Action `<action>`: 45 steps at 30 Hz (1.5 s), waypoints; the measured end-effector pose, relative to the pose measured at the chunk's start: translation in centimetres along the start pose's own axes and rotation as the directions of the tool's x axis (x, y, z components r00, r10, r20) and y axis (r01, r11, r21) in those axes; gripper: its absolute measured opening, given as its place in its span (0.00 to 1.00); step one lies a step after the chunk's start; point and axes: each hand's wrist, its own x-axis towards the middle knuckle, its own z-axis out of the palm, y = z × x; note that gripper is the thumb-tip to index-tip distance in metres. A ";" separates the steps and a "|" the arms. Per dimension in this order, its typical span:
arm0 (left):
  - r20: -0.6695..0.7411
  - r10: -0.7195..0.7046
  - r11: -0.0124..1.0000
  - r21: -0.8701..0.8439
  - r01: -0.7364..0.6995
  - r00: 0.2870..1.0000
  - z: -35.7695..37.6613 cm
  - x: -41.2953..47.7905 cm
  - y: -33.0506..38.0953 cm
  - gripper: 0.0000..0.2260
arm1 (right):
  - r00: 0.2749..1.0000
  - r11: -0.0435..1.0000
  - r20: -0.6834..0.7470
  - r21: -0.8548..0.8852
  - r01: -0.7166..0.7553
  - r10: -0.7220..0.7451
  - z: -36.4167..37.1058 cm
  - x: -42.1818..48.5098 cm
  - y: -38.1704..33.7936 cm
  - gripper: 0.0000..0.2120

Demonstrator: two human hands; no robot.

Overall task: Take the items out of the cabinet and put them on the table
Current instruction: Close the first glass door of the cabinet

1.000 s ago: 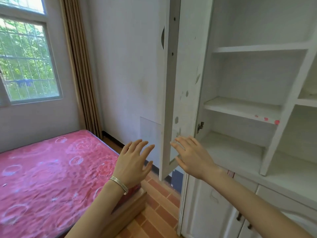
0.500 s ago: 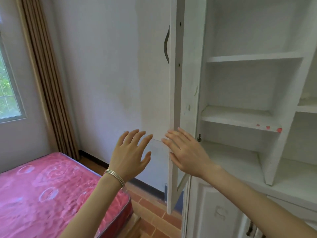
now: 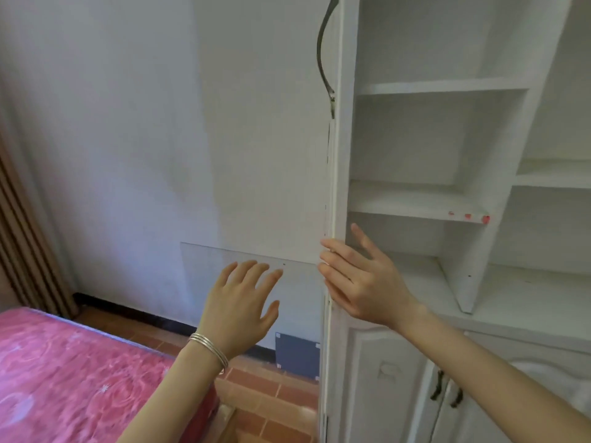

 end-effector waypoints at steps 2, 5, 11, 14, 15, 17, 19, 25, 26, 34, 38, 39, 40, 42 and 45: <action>-0.010 0.045 0.998 -0.031 -0.045 0.999 0.6 0.6 0.6 0.22 | 1.000 1.000 -0.007 -0.030 -0.004 0.003 -0.4 -1.5 0.9 0.05; -0.033 0.113 0.990 -0.081 -0.116 0.993 1.5 1.7 1.9 0.22 | 1.000 0.995 0.015 -0.099 -0.008 0.009 -1.8 -4.0 2.6 0.05; -0.071 0.235 0.950 -0.196 -0.244 0.970 3.9 5.6 7.0 0.22 | 0.985 0.970 0.119 -0.222 -0.096 0.125 -5.3 -10.5 7.0 0.05; -0.075 0.315 0.918 -0.228 -0.324 0.946 5.7 7.8 10.7 0.21 | 0.964 0.948 0.169 -0.280 -0.153 0.205 -6.4 -13.5 9.7 0.05; -0.085 0.333 0.910 -0.234 -0.344 0.939 6.3 8.6 11.9 0.21 | 0.955 0.938 0.180 -0.297 -0.177 0.237 -6.5 -14.5 10.6 0.05; -0.107 0.356 0.894 -0.250 -0.372 0.928 7.3 10.3 14.5 0.21 | 0.923 0.921 0.220 -0.306 -0.242 0.316 -6.6 -16.6 12.7 0.07; -0.128 0.380 0.882 -0.247 -0.400 0.916 8.1 12.1 17.0 0.21 | 0.875 0.902 0.288 -0.310 -0.299 0.389 -6.0 -18.9 15.2 0.11; -0.183 0.397 0.872 -0.230 -0.432 0.899 10.1 18.0 22.9 0.21 | 0.629 0.812 0.514 -0.350 -0.468 0.584 -2.2 -24.1 23.2 0.23; -0.186 0.386 0.878 -0.228 -0.421 0.904 10.4 18.8 23.4 0.22 | 0.592 0.803 0.545 -0.353 -0.481 0.594 -1.5 -24.5 24.2 0.25; -0.150 0.291 0.925 -0.208 -0.318 0.945 14.5 22.3 25.3 0.24 | 0.735 0.847 0.427 -0.329 -0.417 0.527 1.8 -25.7 25.1 0.24; -0.138 0.288 0.925 -0.215 -0.312 0.948 15.5 23.7 26.3 0.23 | 0.698 0.836 0.474 -0.412 -0.362 0.536 2.7 -25.9 25.4 0.33; -0.144 0.290 0.924 -0.215 -0.316 0.946 15.6 24.2 26.5 0.23 | 0.678 0.828 0.490 -0.433 -0.356 0.548 3.0 -25.9 25.6 0.35; -0.152 0.292 0.922 -0.219 -0.320 0.944 15.7 24.5 26.5 0.23 | 0.658 0.821 0.502 -0.443 -0.361 0.561 3.5 -25.9 25.9 0.36; -0.175 0.297 0.916 -0.226 -0.332 0.939 16.0 24.9 26.2 0.23 | 0.642 0.809 0.504 -0.457 -0.368 0.577 4.5 -25.9 26.4 0.38; -0.184 0.302 0.917 -0.214 -0.338 0.935 16.7 25.3 25.1 0.24 | 0.601 0.789 0.524 -0.500 -0.356 0.604 5.9 -25.7 27.0 0.41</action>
